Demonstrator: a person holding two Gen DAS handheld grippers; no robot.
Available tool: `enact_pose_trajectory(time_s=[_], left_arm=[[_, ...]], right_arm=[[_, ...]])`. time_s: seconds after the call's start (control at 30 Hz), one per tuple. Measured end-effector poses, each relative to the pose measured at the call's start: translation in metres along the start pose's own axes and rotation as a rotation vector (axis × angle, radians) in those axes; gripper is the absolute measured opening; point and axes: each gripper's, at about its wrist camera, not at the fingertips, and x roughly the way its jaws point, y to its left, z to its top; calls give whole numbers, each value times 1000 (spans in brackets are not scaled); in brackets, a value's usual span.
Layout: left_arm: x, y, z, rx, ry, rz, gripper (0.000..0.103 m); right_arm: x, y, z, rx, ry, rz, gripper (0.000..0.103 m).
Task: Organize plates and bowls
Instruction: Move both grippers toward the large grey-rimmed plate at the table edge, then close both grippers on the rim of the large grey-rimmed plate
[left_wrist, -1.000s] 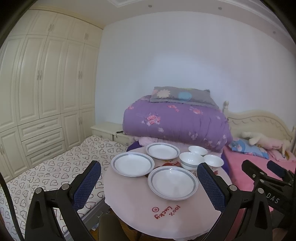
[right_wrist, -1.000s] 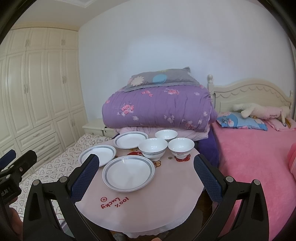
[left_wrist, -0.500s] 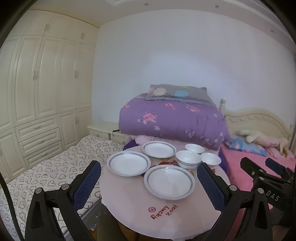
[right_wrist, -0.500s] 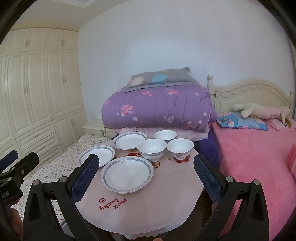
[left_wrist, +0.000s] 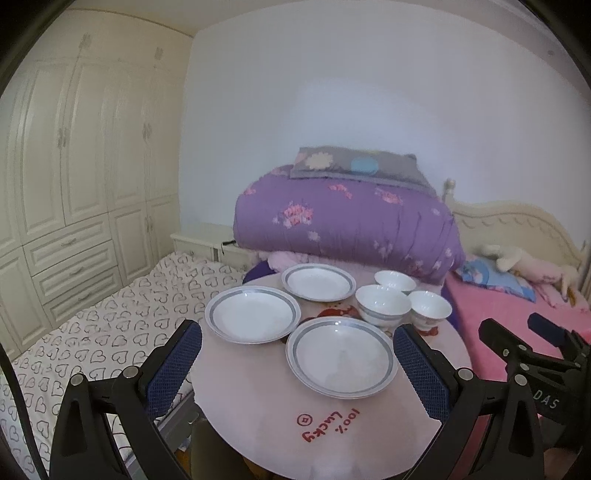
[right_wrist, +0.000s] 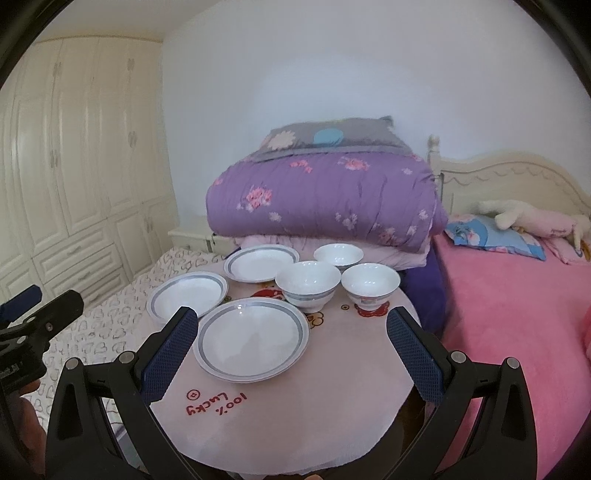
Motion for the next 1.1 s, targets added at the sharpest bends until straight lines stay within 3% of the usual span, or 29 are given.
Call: enact_pose_trajectory(time_s=[0.1, 0.3, 0.77, 0.97, 1.1], left_arm=[[27, 2, 4, 1, 41, 1, 102], [99, 7, 8, 1, 171, -9, 102], [266, 43, 21, -115, 493, -6, 101], [319, 50, 27, -157, 566, -28, 90], [343, 55, 29, -178, 604, -52, 76]], right_arm=[[18, -4, 1, -4, 25, 6, 103], [84, -25, -7, 14, 164, 24, 103], [224, -38, -35, 28, 461, 133, 101], [251, -39, -42, 29, 526, 144, 95], [268, -37, -40, 27, 556, 148, 87]])
